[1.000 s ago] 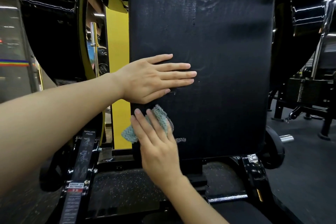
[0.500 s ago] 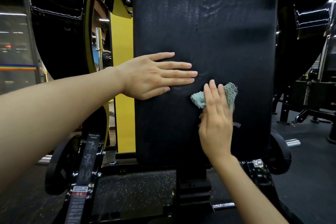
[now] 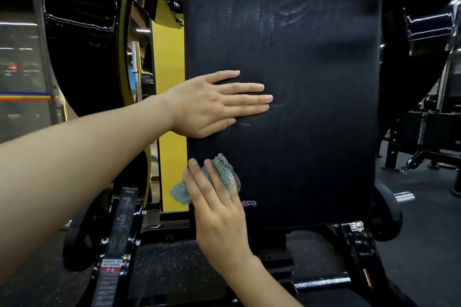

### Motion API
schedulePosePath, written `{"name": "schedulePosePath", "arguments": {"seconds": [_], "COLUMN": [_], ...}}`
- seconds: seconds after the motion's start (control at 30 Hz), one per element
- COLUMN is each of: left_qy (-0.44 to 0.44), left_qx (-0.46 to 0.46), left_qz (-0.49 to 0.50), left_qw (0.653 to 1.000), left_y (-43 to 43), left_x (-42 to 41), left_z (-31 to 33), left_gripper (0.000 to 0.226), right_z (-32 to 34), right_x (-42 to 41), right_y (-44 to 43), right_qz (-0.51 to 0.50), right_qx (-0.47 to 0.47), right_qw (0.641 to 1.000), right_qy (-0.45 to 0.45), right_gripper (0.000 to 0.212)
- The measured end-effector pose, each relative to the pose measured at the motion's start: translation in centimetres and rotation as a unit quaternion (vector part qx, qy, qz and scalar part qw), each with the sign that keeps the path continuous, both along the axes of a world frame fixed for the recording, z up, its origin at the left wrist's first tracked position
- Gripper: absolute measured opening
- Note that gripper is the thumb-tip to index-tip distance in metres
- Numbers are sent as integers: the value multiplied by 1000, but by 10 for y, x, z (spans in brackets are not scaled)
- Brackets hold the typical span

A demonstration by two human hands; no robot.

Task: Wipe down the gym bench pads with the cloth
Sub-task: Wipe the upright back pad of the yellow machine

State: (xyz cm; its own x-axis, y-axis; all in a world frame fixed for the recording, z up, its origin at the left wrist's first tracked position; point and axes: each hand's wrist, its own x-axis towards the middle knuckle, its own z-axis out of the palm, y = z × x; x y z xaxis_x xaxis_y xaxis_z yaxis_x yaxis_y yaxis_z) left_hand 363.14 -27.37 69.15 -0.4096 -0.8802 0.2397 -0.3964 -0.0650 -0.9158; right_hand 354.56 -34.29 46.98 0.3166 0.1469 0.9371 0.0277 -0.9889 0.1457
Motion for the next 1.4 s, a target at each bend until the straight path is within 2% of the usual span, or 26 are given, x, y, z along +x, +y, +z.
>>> {"name": "schedulePosePath", "arguments": {"seconds": [0.1, 0.17, 0.37, 0.53, 0.73, 0.9, 1.0, 1.17, 1.4], "left_qy": [-2, -2, 8, 12, 22, 38, 46, 60, 71], "left_qx": [-12, -20, -33, -43, -71, -89, -103, -120, -136], "left_qz": [1, 4, 12, 19, 29, 32, 36, 43, 53], "left_qw": [1000, 1000, 999, 999, 997, 995, 993, 990, 987], "left_y": [0, 0, 0, 0, -1, -2, -2, -3, -6], "left_x": [-1, -1, -2, -4, -6, -10, -12, -16, -19], "left_z": [-2, -4, -6, -9, -17, -23, -26, -33, -44], "left_gripper": [57, 57, 57, 58, 58, 57, 58, 58, 60], "right_z": [6, 12, 25, 19, -4, -14, -8, -5, -13], "right_x": [-11, -21, -40, -21, 0, 0, -9, -38, -74], "right_y": [-21, -38, -80, -45, 0, 3, -11, -54, -118], "right_qz": [-4, -7, -46, -39, 17, -31, -33, -10, -54], "right_qx": [-40, -31, 85, 179, 76, -119, -185, -126, -55], "right_qw": [999, 999, 994, 976, 996, 990, 976, 987, 997], "right_qy": [31, 27, -53, -115, -49, 74, 109, 97, 22], "right_gripper": [69, 67, 57, 53, 70, 59, 54, 58, 56]}}
